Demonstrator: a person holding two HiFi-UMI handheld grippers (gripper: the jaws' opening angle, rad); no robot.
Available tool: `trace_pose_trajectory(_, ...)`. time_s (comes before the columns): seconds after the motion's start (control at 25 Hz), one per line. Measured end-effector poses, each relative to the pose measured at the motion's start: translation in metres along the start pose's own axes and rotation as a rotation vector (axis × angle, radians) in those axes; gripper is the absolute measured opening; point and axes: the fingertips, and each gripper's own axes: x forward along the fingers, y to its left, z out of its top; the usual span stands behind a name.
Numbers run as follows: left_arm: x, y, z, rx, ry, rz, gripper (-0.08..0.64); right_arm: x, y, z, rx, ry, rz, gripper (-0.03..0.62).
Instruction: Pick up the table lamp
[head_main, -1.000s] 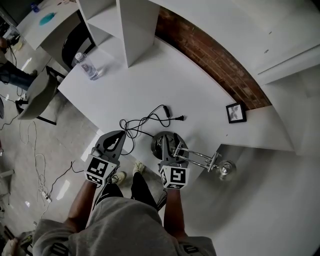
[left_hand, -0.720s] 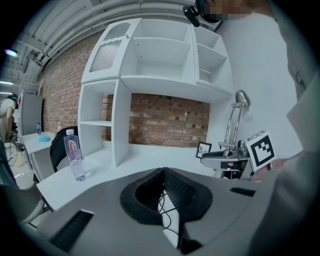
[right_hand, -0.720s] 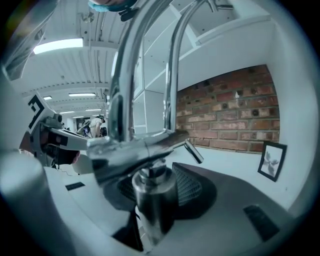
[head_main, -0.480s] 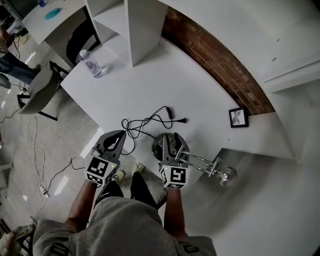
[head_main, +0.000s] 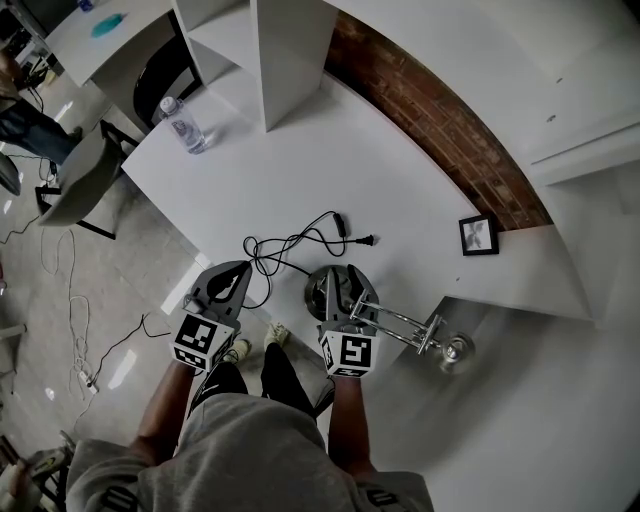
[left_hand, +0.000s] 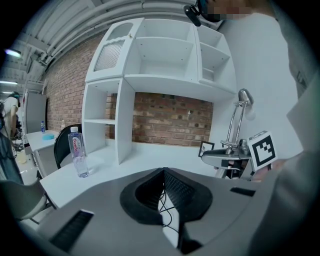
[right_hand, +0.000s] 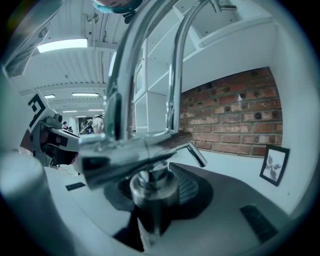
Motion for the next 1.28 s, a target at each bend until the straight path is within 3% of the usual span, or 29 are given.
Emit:
trace_pose_trajectory(0.44, -0.006, 0.0, -0.005, 0.002, 0.003, 0.006, 0.003, -0.003, -0.004, 0.004, -0.038, -0.032, -0.012, 0.038)
trace_pose_trajectory(1.28, -0.009, -0.004, -0.008, 0.01, 0.009, -0.006, 0.003, -0.005, 0.002, 0.013, -0.081, -0.092, 0.044, 0.021)
